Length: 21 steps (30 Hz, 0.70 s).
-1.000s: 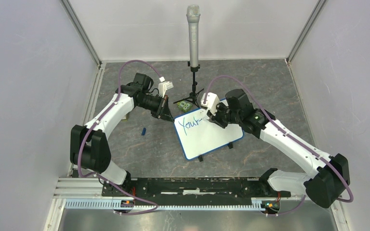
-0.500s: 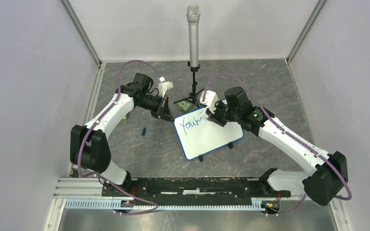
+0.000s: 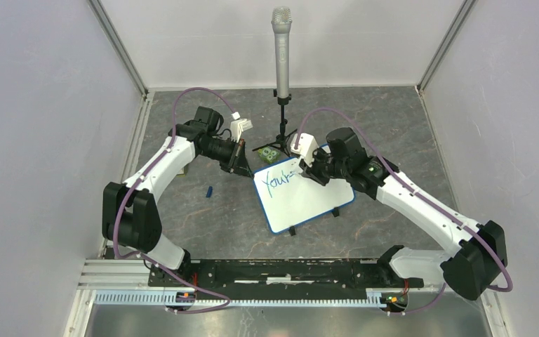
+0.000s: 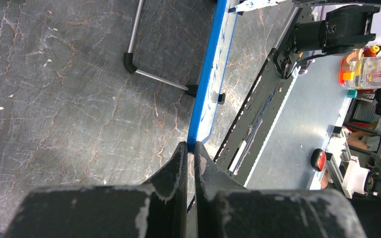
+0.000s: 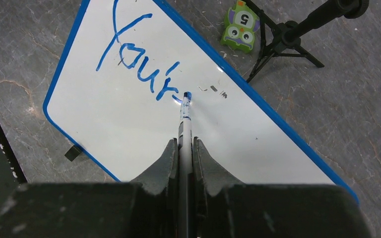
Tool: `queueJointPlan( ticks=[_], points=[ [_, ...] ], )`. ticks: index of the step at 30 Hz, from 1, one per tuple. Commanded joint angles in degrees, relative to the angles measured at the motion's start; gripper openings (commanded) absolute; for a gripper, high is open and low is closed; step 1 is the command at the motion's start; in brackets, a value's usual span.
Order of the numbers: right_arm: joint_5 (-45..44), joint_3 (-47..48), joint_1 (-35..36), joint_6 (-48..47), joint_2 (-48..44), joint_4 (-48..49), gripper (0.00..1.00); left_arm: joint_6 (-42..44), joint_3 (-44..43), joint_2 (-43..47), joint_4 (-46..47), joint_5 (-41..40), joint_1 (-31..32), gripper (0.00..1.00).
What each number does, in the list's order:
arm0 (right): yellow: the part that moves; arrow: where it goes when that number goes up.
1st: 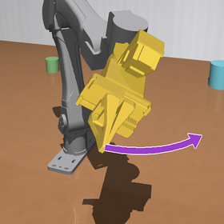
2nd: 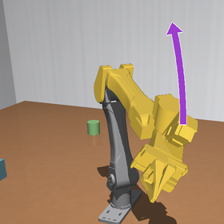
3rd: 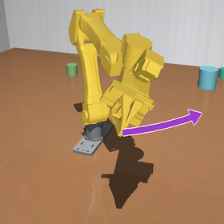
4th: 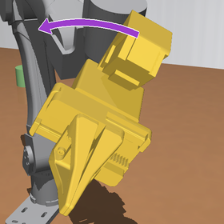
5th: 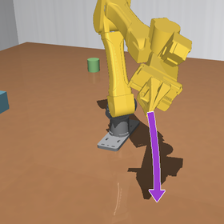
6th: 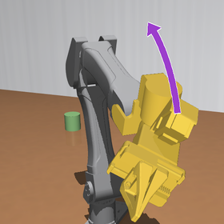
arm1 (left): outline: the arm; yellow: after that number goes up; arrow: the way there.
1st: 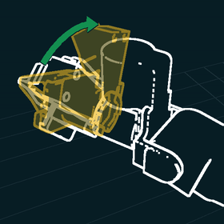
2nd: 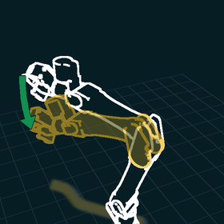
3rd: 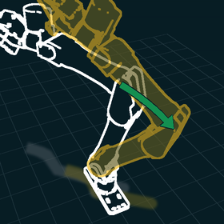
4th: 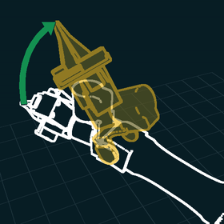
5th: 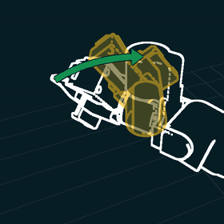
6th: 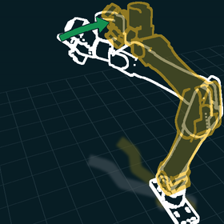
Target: Write a sentence on the whiteboard
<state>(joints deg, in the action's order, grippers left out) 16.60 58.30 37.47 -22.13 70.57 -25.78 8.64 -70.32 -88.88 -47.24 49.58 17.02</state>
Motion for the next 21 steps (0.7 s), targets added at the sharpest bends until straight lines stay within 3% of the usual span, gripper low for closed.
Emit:
queueJointPlan(
  ticks=[1,21],
  points=[
    [0.3,-2.0,0.4,0.6,-0.9,1.5,0.00,1.7,-0.3,0.6,0.0,1.4,0.1,0.03],
    [-2.8,-3.9,0.4,-1.3,-3.7,-0.6,0.00,1.5,-0.3,0.6,0.0,1.0,0.1,0.03]
  ],
)
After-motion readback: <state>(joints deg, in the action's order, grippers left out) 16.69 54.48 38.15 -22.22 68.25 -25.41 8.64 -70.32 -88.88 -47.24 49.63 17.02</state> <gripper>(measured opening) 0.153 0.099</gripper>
